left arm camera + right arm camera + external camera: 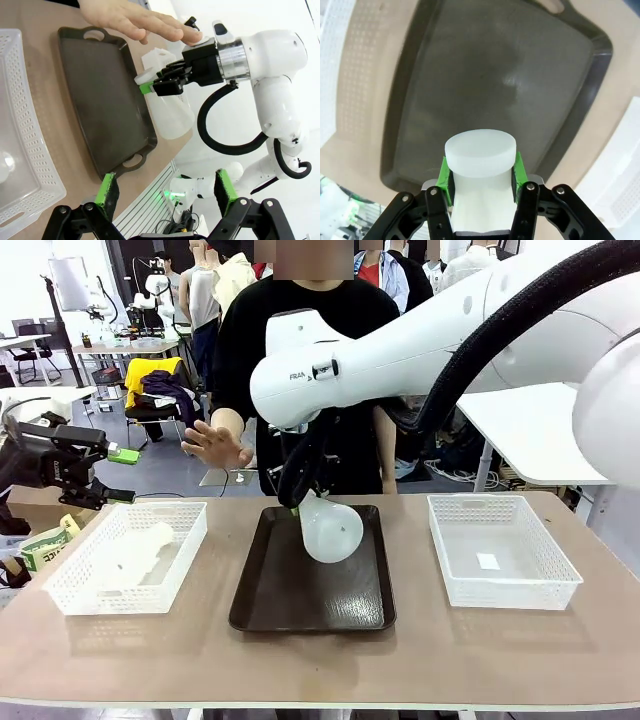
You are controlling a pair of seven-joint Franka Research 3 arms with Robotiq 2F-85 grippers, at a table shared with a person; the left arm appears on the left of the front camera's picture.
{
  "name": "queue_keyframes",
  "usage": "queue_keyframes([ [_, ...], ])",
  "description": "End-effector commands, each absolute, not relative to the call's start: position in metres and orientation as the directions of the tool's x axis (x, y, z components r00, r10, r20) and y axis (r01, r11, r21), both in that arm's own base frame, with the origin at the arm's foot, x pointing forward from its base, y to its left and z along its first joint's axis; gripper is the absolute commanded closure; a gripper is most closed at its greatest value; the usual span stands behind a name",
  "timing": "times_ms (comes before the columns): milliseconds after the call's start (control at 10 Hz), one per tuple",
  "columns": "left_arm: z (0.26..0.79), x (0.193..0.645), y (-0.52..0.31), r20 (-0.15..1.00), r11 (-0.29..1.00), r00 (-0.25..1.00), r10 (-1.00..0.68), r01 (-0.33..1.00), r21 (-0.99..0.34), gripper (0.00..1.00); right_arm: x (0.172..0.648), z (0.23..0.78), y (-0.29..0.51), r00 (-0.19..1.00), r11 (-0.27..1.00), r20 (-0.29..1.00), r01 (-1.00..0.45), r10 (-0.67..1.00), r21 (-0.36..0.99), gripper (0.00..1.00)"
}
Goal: Prepare the laboratory tools.
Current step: While moving the picked Big flask to the Handle tray indicated by the person, stop as directed by the person, then place the picked Big flask upright in the Handle tray as instructed by the person.
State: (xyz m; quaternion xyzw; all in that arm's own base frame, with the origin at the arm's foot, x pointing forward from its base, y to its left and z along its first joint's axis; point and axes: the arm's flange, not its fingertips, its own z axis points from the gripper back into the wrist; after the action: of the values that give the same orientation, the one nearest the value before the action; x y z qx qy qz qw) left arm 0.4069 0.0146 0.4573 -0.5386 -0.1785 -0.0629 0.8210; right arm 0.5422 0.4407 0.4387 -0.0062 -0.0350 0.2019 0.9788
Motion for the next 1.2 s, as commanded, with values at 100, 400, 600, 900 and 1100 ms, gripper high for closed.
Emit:
queue_keyframes([
  [100, 0.459, 0.408, 0.015, 0.361, 0.397, 0.927, 0.099, 0.296, -0.869, 0.00, 0.542, 0.439, 0.441, 0.916, 0.918, 0.066, -0.395, 0.396, -0.026, 1.00],
  [400, 0.459, 0.408, 0.015, 0.361, 0.397, 0.927, 0.099, 0.296, -0.869, 0.00, 0.542, 0.439, 0.441, 0.916, 0.918, 0.066, -0.395, 0.396, -0.026, 1.00],
  [600, 0.459, 0.408, 0.015, 0.361, 0.397, 0.927, 0.099, 0.296, -0.869, 0.00, 0.542, 0.439, 0.441, 0.916, 0.918, 0.066, -0.395, 0.396, -0.026, 1.00],
  [900, 0.459, 0.408, 0.015, 0.361, 0.397, 0.927, 0.099, 0.296, -0.869, 0.00, 0.542, 0.439, 0.441, 0.916, 0.918, 0.066, -0.395, 0.396, -0.026, 1.00],
  [1100, 0.459, 0.408, 0.015, 0.361, 0.397, 0.927, 0.099, 0.296, -0.869, 0.00, 0.542, 0.439, 0.441, 0.916, 0.918, 0.066, -0.395, 0.396, -0.026, 1.00],
])
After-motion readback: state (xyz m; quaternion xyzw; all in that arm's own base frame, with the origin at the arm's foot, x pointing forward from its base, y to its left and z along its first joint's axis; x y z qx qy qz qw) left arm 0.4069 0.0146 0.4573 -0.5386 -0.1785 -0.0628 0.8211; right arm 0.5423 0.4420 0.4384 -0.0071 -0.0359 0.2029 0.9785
